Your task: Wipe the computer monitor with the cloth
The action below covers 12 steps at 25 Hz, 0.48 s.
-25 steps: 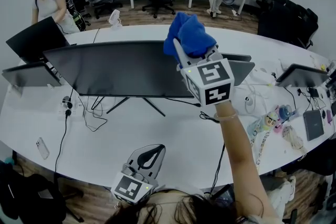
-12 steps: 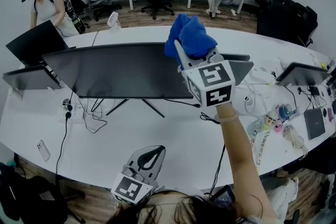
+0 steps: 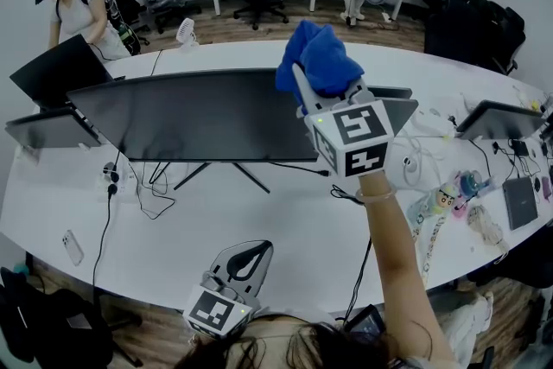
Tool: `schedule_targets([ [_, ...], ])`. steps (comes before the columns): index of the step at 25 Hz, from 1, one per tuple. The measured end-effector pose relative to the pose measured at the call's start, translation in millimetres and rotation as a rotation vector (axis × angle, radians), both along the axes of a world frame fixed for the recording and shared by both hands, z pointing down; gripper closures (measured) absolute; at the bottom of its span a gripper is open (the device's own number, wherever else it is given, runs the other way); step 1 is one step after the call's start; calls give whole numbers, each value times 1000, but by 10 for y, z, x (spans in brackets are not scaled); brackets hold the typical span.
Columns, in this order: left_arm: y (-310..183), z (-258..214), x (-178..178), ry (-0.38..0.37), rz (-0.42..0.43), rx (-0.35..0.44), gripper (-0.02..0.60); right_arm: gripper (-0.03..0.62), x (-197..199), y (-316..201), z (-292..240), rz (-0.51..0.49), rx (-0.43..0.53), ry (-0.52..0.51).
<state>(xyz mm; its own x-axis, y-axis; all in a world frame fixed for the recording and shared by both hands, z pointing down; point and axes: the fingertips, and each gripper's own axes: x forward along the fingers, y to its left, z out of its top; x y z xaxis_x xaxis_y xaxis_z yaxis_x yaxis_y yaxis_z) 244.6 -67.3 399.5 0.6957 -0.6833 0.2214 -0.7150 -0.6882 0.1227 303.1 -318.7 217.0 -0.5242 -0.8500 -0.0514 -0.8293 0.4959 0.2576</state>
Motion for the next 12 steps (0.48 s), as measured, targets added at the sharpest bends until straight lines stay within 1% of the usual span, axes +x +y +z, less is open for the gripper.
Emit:
schedule_targets([
  [12, -27, 31, 74, -16, 17, -10, 572, 507, 190, -11, -2, 21, 7, -13],
])
